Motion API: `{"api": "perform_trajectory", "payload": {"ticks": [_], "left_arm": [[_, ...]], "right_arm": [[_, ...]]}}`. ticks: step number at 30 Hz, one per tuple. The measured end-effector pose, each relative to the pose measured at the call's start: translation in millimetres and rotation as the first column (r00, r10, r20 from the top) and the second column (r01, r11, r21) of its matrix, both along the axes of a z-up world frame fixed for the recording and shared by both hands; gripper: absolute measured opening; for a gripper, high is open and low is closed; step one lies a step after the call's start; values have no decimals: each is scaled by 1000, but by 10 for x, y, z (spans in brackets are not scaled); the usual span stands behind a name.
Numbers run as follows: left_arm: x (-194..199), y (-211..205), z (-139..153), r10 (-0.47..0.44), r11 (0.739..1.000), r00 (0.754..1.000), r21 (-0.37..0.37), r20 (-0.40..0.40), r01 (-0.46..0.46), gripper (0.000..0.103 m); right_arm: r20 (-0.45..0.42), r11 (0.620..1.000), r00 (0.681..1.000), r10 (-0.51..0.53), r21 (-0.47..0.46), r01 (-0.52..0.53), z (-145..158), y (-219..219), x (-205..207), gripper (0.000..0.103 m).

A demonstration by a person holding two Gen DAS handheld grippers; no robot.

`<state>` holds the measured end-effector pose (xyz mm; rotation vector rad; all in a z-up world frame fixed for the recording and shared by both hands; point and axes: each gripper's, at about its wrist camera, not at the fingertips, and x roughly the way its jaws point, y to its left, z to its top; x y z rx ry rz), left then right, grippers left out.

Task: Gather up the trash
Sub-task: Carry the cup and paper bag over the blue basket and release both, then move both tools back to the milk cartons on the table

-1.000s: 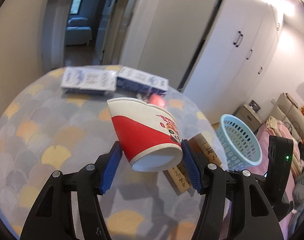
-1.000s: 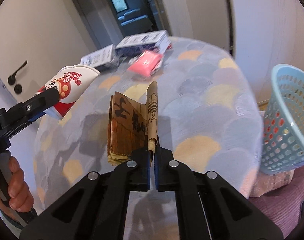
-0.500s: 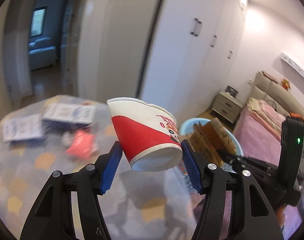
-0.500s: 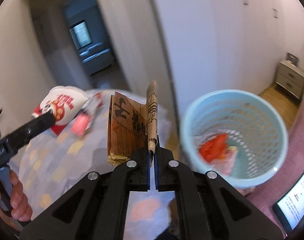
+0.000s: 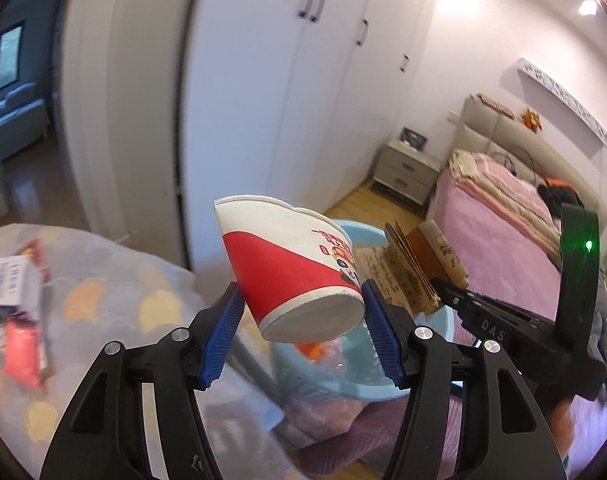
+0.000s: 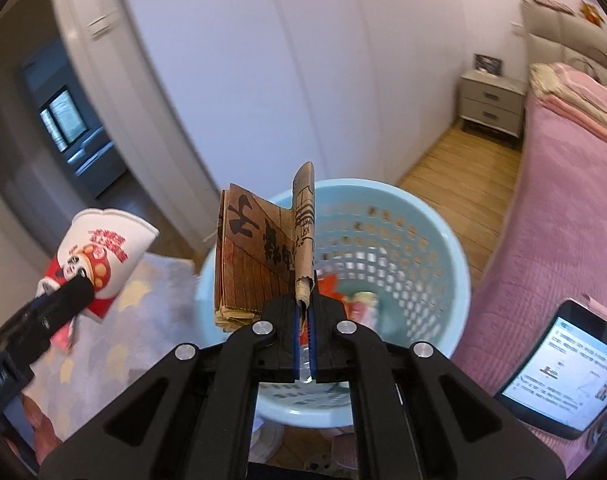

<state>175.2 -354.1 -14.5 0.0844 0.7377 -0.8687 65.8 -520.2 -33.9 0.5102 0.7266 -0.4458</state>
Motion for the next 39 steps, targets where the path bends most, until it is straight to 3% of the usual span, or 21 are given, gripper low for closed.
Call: {"api": "perform_trajectory", "payload": {"ticks": [8,11,16,25,27,30,35,39], "left_arm": [[57,-326,-124,20,999,1000,32,11,-21,61],[52,-390,-153,-5,999,1000,42,-3,5,75],[69,-317,-175,5,999,1000,37,-21,-4,75],[115,298,143,110,992,994,-55,6,-109,74],[114,465,247,135,988,991,-80,18,-134,74],[94,750,397,183,978,982,-110,44,-177,75],[149,1307,539,285,952,956,-137,64,-275,77],[312,1882,556,386,917,921,-133,62,-375,78]], "right_arm": [[-78,995,992,-99,-9,99,-161,-235,48,2],[-86,995,991,-98,7,99,-200,-248,59,12],[-77,994,992,-102,40,105,-246,-311,0,20],[-10,999,999,-48,15,48,32,-29,28,20],[14,1000,1000,-18,6,18,133,103,53,24],[47,1000,999,21,-20,-20,272,337,94,42],[54,991,989,134,-19,-133,311,831,324,42],[41,975,974,221,-22,-220,262,1227,548,42]]}}
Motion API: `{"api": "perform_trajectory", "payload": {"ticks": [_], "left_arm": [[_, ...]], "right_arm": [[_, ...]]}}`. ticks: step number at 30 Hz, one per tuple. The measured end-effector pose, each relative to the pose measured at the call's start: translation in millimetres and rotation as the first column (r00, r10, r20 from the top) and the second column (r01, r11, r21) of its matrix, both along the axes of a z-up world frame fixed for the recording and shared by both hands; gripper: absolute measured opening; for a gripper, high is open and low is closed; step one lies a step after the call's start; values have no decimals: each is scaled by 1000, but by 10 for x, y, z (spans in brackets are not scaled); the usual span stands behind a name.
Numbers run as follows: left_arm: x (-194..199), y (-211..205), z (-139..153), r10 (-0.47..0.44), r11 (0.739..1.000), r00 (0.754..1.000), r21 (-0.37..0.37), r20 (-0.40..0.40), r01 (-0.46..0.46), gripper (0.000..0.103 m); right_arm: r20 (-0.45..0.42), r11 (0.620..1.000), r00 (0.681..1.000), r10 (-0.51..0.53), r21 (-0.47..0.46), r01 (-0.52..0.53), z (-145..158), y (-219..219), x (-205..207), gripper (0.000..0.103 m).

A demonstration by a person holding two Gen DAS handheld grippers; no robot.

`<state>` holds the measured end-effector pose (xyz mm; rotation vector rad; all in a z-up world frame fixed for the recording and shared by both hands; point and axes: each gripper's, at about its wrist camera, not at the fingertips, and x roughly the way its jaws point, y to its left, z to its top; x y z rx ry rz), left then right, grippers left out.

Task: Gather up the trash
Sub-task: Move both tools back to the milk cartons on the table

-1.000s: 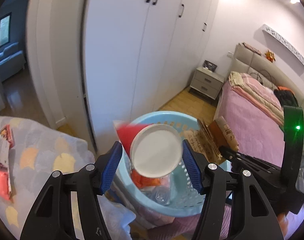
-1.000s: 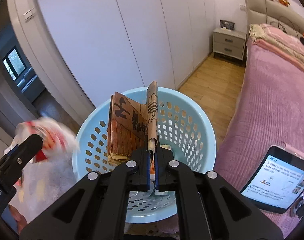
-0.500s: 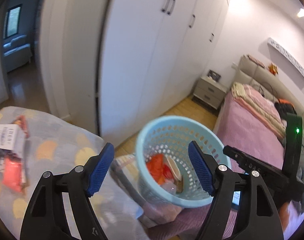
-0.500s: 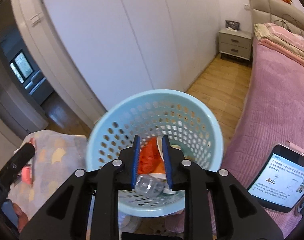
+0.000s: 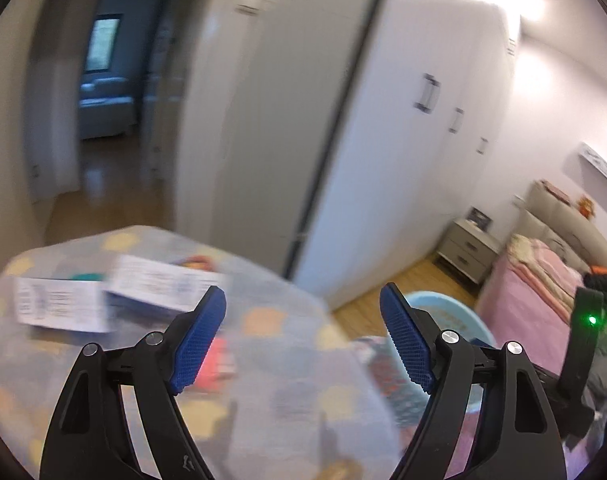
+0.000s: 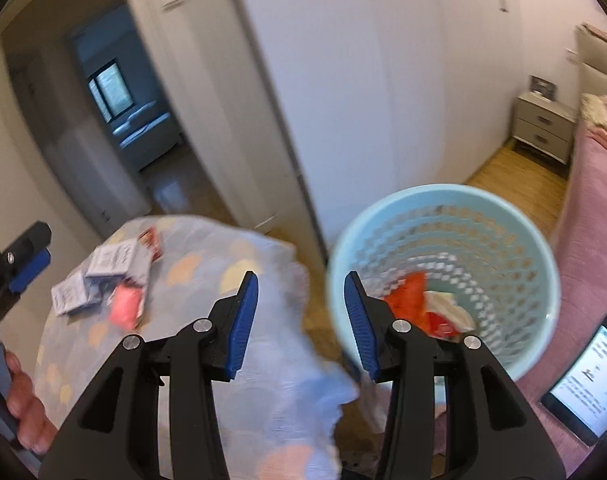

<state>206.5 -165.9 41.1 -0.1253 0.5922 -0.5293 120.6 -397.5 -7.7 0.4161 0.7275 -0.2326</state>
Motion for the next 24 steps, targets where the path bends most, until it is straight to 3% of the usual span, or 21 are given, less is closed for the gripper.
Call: {"api": "perform_trajectory", "payload": {"ticks": [5,6,7,9,14,16,21,24], "left_arm": [[283,765,-90,141,990,990,26,-22,-140,78],[363,909,-113,161,986,987,44,-21,-160,78],[463,1047,-139,175,983,984,67,-19,-173,78],[667,1291,-205,210,972,977,119,-34,-205,78],[1036,1872,-359,274,957,956,126,-105,-260,78],[1137,1985,-440,283,956,950,113,-132,-270,78],[1366,2108,-688,261,965,940,95,-219,-246,75],[1380,2105,-799,198,980,941,33,-275,-197,70]], "right_arm": [[-8,994,994,111,-21,-111,-119,551,307,42],[-7,991,992,127,-27,-128,-145,627,374,46],[-5,989,990,142,-35,-143,-174,720,428,52],[2,983,985,173,-55,-173,-327,953,535,54],[-16,969,970,244,-48,-244,-596,1271,649,54],[-17,964,969,247,-96,-248,-569,1331,661,54],[-25,957,961,274,-95,-275,-616,1369,688,54],[-24,956,960,280,-86,-281,-633,1353,703,54]]}}
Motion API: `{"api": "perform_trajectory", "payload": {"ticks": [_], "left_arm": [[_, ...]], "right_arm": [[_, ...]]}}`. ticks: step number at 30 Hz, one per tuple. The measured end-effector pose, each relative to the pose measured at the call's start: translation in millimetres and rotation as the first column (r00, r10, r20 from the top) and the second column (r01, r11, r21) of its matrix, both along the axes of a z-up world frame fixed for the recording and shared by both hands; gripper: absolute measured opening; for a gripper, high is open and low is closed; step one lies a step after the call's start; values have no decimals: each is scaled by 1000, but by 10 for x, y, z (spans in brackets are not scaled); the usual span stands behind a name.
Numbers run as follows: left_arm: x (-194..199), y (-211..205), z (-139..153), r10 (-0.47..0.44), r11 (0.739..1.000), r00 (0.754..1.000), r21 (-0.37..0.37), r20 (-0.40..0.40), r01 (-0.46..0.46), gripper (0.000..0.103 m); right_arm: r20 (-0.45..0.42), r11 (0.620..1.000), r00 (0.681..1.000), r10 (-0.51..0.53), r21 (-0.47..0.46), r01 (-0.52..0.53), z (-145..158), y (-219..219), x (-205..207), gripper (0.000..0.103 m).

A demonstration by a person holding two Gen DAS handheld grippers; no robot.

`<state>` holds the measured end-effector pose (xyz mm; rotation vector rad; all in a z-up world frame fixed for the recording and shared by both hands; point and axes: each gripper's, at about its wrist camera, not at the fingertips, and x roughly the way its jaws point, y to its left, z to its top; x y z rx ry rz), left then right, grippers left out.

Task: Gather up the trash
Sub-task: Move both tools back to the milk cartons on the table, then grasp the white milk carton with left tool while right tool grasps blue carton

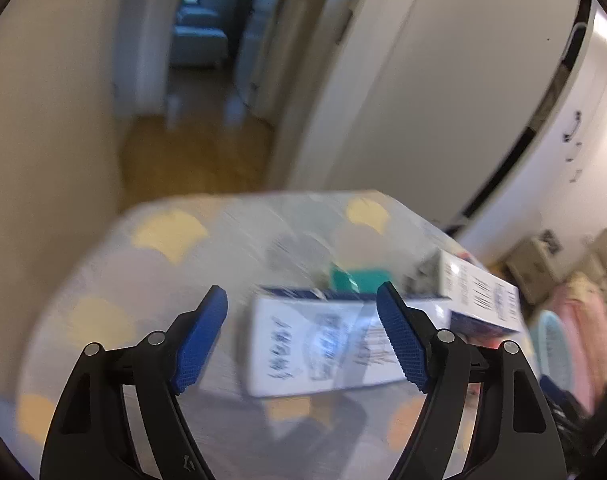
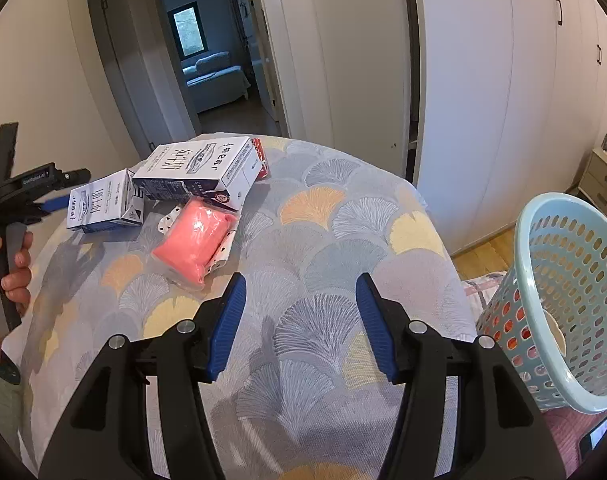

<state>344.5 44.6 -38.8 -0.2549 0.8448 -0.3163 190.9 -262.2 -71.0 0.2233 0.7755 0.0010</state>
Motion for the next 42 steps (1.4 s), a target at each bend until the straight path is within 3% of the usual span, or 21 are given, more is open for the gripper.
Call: {"api": "perform_trajectory", "payload": {"ticks": [6,9,15,18,20,23,25,28,31,35,39,42], "left_arm": [[-287,-31,-111,-105,993,993,-52,-55,102,64],[-535,-12,-137,-160,982,984,-114,-72,152,64],[-1071,-157,-136,-280,954,956,-139,-91,266,66],[-1285,-230,-36,-281,958,959,-68,-36,278,70],[-1312,-265,93,-231,973,973,28,31,230,84],[-1143,-325,200,-146,980,982,154,119,127,95],[-957,-363,160,-120,977,985,191,127,94,95],[-694,-469,54,-117,974,987,209,110,92,95],[-544,-549,-58,-152,970,986,201,68,136,94],[-467,-614,-138,-206,954,978,231,31,193,94],[-397,-636,-255,-214,949,976,231,-25,214,92],[-375,-658,-329,-207,948,976,233,-71,218,86]], "right_arm": [[-33,999,999,20,39,-18,-56,-19,56,56],[-46,997,998,32,68,-29,-73,-51,73,56],[-55,996,998,39,81,-34,-79,-68,65,56],[-39,997,998,41,70,-39,-47,-44,37,57],[-33,996,997,71,53,-69,-11,10,54,66],[-33,991,991,128,-37,-129,129,174,172,67],[-1,986,990,142,-84,-142,293,246,243,70],[50,971,976,210,-124,-203,565,367,477,86],[57,957,968,246,-175,-233,639,463,805,86],[18,938,949,314,-161,-307,589,530,1244,86],[-43,933,936,349,-84,-351,449,542,1574,86],[-102,929,927,360,-54,-367,307,553,1706,86]]}}
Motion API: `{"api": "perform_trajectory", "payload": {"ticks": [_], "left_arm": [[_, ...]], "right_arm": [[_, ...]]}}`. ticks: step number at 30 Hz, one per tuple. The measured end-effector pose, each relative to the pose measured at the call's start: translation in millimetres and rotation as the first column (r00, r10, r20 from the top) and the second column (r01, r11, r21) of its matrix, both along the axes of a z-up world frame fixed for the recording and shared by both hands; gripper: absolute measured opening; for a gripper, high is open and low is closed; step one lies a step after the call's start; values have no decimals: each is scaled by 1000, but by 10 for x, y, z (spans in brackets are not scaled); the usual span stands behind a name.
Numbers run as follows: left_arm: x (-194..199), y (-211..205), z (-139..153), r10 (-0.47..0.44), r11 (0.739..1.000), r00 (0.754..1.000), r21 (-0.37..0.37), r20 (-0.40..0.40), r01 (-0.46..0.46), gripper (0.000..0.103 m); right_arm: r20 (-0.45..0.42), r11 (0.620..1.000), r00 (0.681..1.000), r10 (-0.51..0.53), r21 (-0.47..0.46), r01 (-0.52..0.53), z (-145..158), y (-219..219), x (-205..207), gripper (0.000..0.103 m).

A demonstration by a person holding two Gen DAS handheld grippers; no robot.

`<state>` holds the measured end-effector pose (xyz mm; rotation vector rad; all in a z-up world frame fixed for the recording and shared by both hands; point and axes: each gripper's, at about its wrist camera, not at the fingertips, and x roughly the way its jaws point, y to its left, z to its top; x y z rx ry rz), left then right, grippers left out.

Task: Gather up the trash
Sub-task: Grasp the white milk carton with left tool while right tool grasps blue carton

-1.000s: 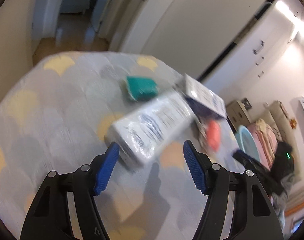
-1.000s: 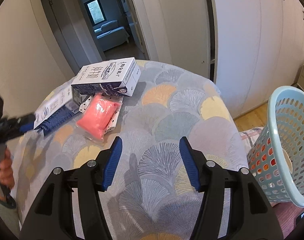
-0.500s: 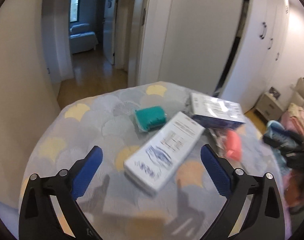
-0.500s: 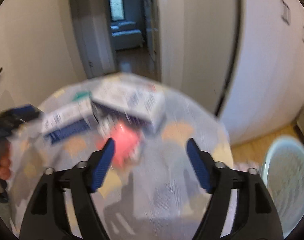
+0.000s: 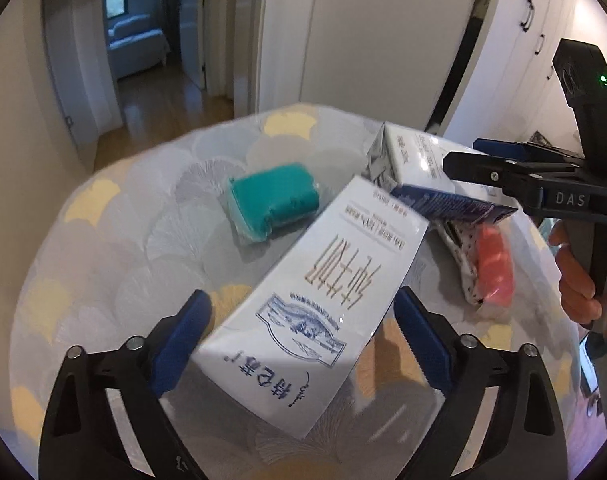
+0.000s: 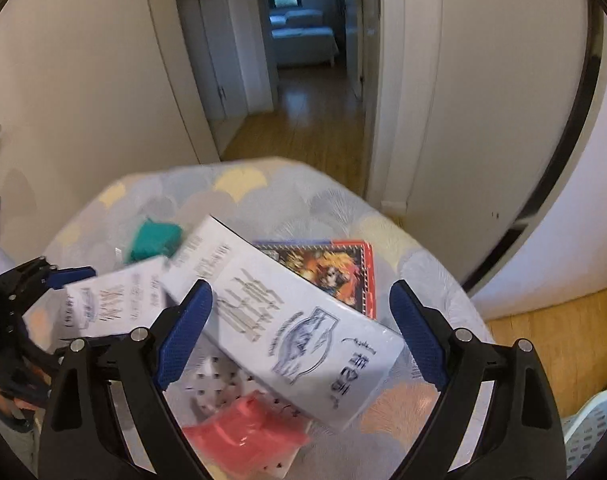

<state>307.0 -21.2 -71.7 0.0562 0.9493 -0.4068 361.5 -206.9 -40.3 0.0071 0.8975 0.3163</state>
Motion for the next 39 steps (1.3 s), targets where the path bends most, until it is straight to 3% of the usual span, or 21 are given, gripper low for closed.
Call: {"api": "perform_trajectory", "payload": {"ticks": [7,10,12,13,14,17,22,31,35,39], "left_arm": [[-80,13,-18,42,999,999,17,-16,-42,64],[-198,66,13,64,998,998,-18,-29,-64,59],[-270,114,24,75,996,996,-54,-37,-77,57],[-311,132,24,83,994,996,-66,-39,-85,57],[-342,145,31,89,993,995,-74,-39,-92,56],[-505,197,50,100,990,995,-98,-32,-102,55],[-822,331,100,133,983,991,-127,-16,-134,54],[-1293,554,121,162,972,987,-171,-5,-161,53],[-1563,571,103,170,971,985,-171,2,-167,52],[-1812,637,62,176,975,984,-137,7,-173,52]], "right_arm": [[-87,983,993,77,171,-61,-101,-88,-166,86],[-68,992,995,75,109,-67,-108,8,-298,86],[-47,998,997,53,17,-52,-133,130,-379,86],[-33,999,999,38,-29,-39,-146,182,-408,77],[-18,997,1000,24,-78,-25,-163,237,-439,57],[-2,996,1000,9,-88,-9,-167,293,-558,56],[42,1000,999,9,-4,-9,0,281,-830,56],[79,995,994,73,68,-78,378,437,-1529,56],[33,991,996,85,100,-88,271,473,-1886,56],[8,996,997,76,46,-76,41,546,-2282,56]]}}
